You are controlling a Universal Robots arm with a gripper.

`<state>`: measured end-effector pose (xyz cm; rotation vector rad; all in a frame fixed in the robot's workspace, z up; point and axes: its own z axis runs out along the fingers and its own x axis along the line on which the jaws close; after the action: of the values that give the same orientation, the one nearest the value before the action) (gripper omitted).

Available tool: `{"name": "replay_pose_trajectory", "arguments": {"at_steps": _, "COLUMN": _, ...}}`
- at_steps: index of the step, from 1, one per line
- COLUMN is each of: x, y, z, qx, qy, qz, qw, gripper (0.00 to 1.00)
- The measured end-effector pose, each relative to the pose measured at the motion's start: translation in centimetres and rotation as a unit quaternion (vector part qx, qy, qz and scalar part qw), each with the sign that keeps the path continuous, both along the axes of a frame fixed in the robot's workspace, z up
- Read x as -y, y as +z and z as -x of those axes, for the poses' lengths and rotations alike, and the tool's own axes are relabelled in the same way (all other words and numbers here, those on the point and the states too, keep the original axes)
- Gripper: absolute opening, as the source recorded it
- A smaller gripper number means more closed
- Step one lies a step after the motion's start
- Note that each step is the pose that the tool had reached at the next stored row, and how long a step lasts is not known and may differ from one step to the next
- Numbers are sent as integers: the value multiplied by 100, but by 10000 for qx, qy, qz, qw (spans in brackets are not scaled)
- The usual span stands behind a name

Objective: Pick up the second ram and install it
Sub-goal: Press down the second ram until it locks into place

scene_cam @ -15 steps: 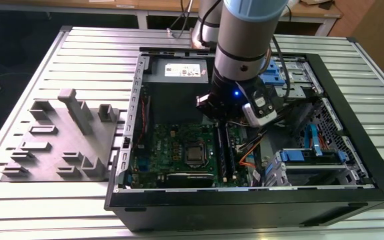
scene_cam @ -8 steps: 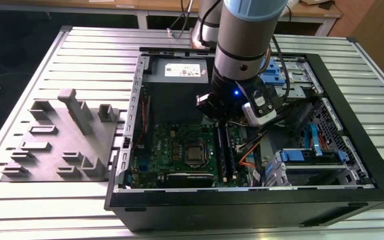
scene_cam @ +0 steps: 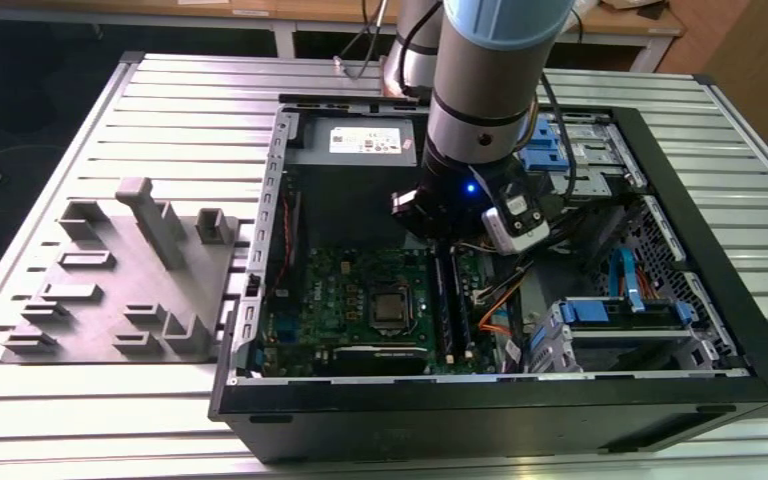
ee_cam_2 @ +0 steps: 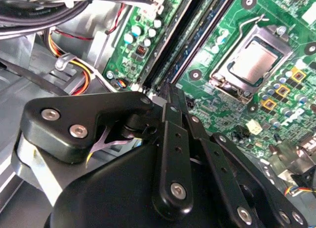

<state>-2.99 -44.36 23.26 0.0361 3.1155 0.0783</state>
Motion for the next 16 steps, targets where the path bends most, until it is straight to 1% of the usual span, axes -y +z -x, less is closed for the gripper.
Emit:
{"name": "replay_pose_trajectory", "arguments": {"at_steps": 2, "x": -11, "y": -7, "z": -1, "qx": 0, "qy": 1, "qz": -1, "qw": 10000, "gripper": 7}}
{"name": "replay_pose_trajectory", "arguments": {"at_steps": 5, "x": -15, "y": -50, "z": 0, "qx": 0, "qy": 0, "qz": -1, "qw": 10000, "gripper": 7}}
{"name": "replay_pose_trajectory", "arguments": {"at_steps": 9, "x": -15, "y": -57, "z": 0, "qx": -1, "qy": 0, "qz": 0, "qw": 10000, "gripper": 7}}
{"name": "replay_pose_trajectory", "arguments": {"at_steps": 13, "x": -15, "y": -91, "z": 0, "qx": 0, "qy": 0, "qz": -2, "qw": 10000, "gripper": 7}}
{"name": "replay_pose_trajectory", "arguments": {"at_steps": 16, "x": -15, "y": -95, "z": 0, "qx": -1, "qy": 0, "qz": 0, "qw": 10000, "gripper": 7}}
